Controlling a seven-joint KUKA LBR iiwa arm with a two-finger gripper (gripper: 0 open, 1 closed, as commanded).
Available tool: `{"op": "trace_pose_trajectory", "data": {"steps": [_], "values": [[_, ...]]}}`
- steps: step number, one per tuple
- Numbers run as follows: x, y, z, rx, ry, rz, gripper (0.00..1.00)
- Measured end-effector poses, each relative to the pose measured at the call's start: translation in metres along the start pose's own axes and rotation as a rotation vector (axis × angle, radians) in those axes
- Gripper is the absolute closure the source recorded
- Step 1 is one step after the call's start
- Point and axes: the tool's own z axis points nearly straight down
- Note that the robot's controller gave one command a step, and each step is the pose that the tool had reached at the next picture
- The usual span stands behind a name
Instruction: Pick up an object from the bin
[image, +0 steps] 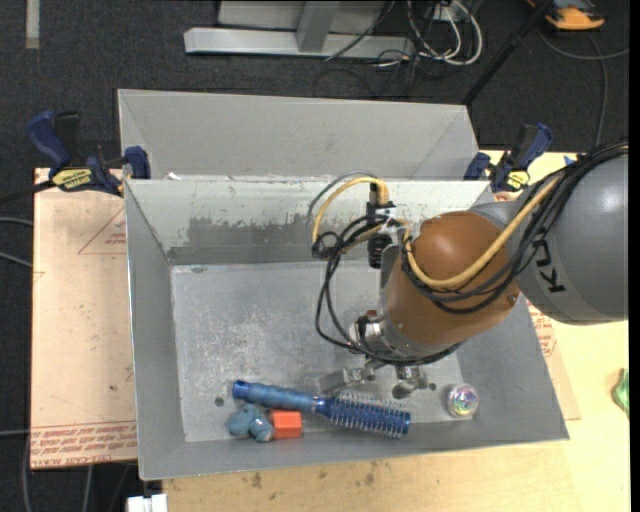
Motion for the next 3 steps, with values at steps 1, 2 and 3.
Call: {"op": "trace_pose_trajectory", "data": {"steps": [1,2,3], "values": [[0.002,0.006,-0.002,-0.030,-0.001,-0.661,0.00],[0.013,-0.019,0.031,-0.031,-0.002,-0.648,0.00],[0.013,-0.018,0.030,-0.033,-0.003,-0.650,1.00]]}}
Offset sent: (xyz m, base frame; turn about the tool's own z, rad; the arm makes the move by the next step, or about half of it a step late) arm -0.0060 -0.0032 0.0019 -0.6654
